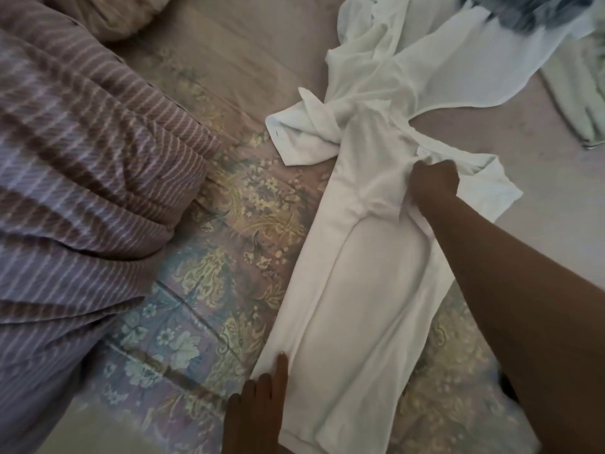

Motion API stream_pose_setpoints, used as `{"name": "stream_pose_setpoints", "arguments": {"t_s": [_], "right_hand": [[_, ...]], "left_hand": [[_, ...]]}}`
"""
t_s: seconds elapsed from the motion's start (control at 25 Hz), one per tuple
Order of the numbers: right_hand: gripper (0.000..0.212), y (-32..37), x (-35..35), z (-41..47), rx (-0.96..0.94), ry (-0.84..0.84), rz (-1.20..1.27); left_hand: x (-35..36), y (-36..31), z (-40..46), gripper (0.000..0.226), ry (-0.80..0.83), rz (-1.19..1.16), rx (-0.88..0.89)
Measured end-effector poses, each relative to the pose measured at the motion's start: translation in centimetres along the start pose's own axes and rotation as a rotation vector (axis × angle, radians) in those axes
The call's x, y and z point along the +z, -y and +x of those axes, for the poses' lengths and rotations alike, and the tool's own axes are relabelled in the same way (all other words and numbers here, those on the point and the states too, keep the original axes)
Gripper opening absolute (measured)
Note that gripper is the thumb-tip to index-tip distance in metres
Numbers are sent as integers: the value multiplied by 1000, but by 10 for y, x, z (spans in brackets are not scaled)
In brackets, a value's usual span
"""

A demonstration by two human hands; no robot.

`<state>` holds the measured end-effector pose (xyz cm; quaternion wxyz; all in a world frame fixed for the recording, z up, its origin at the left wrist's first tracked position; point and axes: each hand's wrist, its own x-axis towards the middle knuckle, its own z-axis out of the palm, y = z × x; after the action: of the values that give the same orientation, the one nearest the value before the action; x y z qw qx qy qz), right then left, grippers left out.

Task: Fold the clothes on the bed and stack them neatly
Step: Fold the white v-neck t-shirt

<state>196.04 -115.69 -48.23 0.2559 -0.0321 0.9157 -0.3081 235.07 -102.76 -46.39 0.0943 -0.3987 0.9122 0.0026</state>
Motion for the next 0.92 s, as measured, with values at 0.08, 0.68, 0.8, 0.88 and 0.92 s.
{"name": "stream_pose_setpoints", "arguments": {"t_s": [0.08, 0.68, 0.8, 0.88, 0.92], "right_hand": [[52, -3, 6, -1, 27, 17, -121], [50, 9, 14, -15, -1060, 165, -803], [60, -18, 22, -22, -1040, 433, -899], [64, -40, 14, -27, -960, 324, -908], [64, -53, 6, -38, -947, 231, -856]], "left_hand": [[6, 1, -1, 44, 28, -14, -13], [10, -12, -6, 55, -105, -157, 91], [21, -8, 14, 56, -204, -287, 205], [34, -1, 16, 55, -203, -326, 338], [43, 5, 9, 56, -171, -325, 394]]}}
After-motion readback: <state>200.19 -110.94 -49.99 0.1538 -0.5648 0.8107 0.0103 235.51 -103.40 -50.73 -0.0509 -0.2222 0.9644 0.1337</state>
